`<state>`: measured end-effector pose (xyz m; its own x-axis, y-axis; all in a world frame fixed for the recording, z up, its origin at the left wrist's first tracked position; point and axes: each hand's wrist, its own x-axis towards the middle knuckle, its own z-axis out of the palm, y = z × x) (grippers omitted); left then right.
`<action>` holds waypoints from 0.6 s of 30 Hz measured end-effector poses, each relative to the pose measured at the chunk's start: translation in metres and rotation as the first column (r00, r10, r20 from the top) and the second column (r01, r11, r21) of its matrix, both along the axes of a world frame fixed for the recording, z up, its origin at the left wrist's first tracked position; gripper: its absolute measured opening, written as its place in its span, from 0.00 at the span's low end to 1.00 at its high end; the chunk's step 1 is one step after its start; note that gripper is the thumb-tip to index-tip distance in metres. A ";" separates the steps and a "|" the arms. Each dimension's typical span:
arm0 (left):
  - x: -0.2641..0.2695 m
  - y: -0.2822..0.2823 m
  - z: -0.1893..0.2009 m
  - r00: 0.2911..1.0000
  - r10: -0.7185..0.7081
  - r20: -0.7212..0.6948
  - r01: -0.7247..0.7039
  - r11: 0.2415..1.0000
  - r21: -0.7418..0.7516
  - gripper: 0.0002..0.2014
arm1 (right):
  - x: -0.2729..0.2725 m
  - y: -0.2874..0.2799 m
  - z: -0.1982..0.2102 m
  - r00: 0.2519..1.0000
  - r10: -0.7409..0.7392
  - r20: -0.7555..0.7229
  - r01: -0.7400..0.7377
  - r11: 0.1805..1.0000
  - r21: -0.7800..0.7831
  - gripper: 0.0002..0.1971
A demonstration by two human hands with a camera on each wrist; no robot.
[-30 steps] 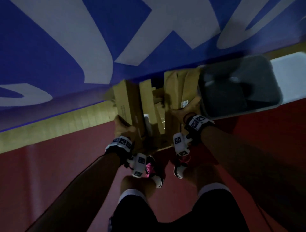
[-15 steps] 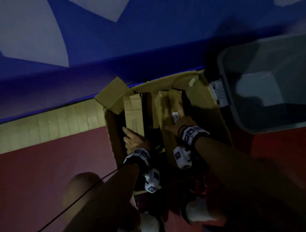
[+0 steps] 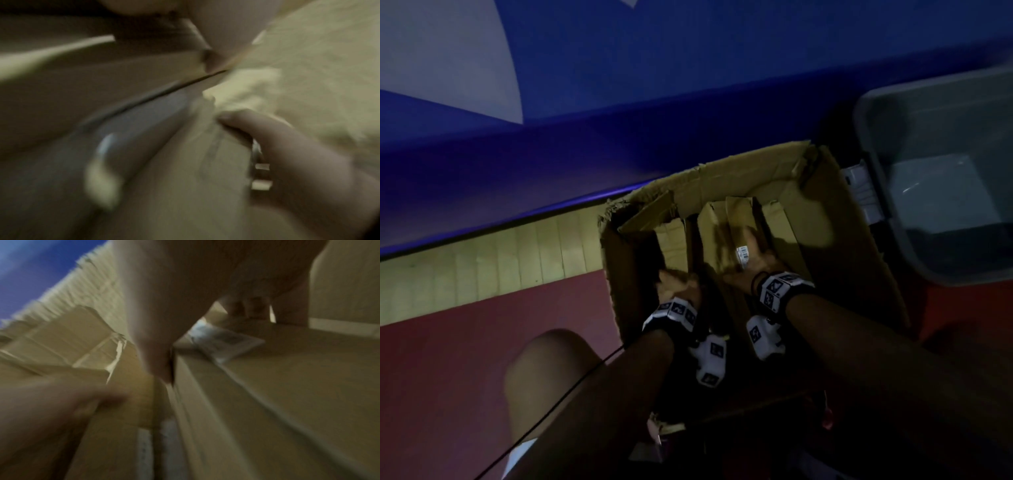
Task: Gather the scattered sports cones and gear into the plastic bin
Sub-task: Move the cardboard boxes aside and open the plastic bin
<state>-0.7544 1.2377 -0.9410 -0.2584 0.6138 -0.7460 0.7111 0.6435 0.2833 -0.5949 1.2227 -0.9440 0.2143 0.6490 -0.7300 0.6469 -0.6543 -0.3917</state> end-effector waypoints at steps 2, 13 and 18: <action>0.001 0.014 0.005 0.997 -0.080 -0.013 0.081 0.988 0.130 0.40 | -0.005 0.003 0.000 1.000 0.016 0.001 -0.016 1.000 -0.018 0.59; -0.031 0.020 0.019 0.969 0.020 0.247 -0.094 0.951 0.293 0.36 | 0.021 0.001 0.013 0.965 0.040 0.260 -0.044 0.999 0.010 0.61; -0.019 0.025 0.015 0.999 -0.042 0.007 0.038 0.961 0.274 0.28 | 0.014 0.002 0.004 0.984 -0.037 0.176 0.056 0.993 -0.103 0.63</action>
